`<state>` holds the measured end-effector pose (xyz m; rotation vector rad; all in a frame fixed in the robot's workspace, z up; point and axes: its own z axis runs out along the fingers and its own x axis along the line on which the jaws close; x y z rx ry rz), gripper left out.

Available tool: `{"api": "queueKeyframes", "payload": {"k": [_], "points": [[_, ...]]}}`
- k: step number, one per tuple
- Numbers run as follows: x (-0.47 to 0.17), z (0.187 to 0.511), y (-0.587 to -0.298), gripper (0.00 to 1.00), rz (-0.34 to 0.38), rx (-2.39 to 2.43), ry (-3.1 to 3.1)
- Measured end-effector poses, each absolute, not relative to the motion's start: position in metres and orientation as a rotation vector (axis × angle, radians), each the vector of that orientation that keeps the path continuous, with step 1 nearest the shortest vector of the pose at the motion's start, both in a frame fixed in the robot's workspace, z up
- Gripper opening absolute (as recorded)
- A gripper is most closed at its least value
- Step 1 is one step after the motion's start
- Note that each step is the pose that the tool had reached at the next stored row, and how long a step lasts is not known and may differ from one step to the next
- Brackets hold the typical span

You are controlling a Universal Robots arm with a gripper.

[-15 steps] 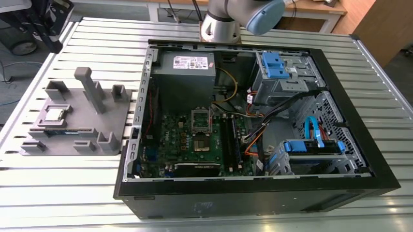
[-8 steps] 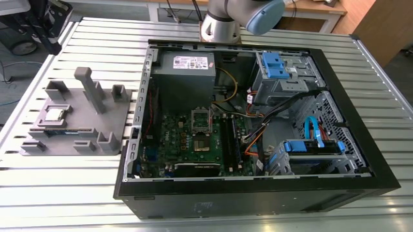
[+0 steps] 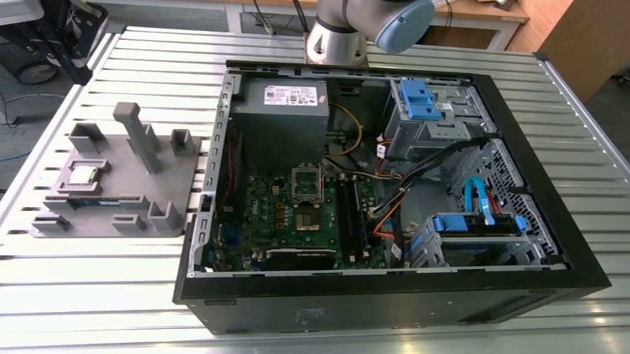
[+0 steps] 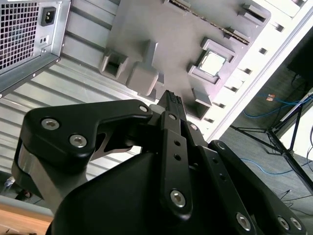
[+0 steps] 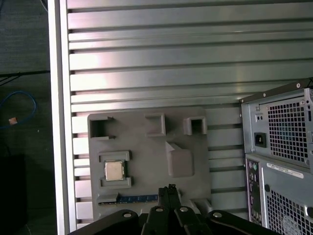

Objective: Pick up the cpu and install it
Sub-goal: 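Reach for the cpu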

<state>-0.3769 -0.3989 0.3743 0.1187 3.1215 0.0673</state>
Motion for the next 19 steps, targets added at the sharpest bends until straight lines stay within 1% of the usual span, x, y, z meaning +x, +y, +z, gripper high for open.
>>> {"api": "queueKeyframes", "payload": {"k": [19], "points": [[-0.3842, 0.3703, -0.3989, 0.11, 0.068, 0.119, 3.121]]}}
